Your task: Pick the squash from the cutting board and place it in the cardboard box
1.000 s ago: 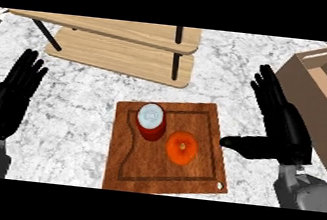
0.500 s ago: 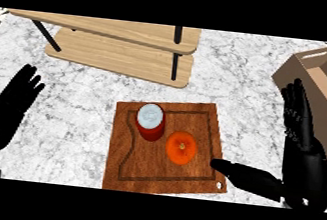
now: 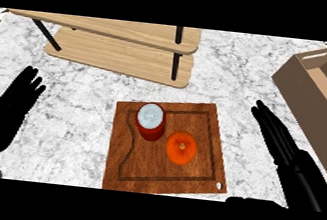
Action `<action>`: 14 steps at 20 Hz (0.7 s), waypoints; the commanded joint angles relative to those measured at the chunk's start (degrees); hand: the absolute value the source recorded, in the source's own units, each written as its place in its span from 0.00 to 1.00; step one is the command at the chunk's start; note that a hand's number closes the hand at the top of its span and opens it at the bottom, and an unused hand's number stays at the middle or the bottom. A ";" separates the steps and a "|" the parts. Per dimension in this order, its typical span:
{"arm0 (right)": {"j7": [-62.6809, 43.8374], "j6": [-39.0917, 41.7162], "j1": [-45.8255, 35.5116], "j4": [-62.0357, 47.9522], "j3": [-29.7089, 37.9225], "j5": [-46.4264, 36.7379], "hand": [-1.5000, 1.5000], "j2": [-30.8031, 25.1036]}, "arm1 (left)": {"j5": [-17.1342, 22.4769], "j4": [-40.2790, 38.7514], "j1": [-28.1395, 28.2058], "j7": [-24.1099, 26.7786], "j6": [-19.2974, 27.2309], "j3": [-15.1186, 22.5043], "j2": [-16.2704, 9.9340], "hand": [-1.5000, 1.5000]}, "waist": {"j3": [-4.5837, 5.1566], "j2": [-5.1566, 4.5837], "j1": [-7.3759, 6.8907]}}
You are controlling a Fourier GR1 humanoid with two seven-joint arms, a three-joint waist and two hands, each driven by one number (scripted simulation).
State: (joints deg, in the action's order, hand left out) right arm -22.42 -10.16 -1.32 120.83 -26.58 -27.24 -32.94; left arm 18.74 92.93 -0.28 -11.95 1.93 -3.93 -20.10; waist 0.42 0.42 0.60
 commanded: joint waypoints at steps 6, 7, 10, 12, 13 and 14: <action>-34.43 24.39 -16.06 3.14 -6.85 0.23 0.00 1.74 | -1.24 0.72 -2.18 -0.98 0.66 1.96 1.39 0.50 | -0.02 -0.46 -2.25; -38.93 25.45 -17.50 3.62 -10.22 -1.00 0.00 4.93 | -0.79 -1.64 -3.07 -0.68 -0.32 1.08 0.69 0.50 | -0.03 -0.45 -1.79; -44.31 27.41 -22.00 -4.36 -11.68 0.06 0.00 12.57 | -0.97 1.06 -1.38 -2.07 0.38 1.50 1.40 0.50 | -0.28 -0.44 -1.85; -49.39 30.46 -23.67 -3.90 -10.63 5.15 0.00 15.55 | 0.09 1.00 -2.36 -2.65 -0.14 0.45 0.86 0.50 | -0.27 -0.37 -1.46; -49.09 30.38 -25.74 -6.36 -8.48 5.49 0.00 16.54 | 0.21 0.43 -2.18 -2.36 -0.82 -0.92 -0.25 0.50 | -0.31 -0.42 -1.40; -52.36 30.01 -25.85 -5.22 -10.76 4.10 0.00 18.50 | -1.48 1.12 -2.45 -2.48 0.70 0.62 0.99 0.50 | -0.31 -0.31 -1.11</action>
State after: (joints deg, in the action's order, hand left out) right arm -61.04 14.28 -22.74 116.86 -35.83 -24.64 -20.66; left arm 18.26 93.82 -2.18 -13.94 1.79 -3.39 -19.49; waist 0.19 0.03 -1.01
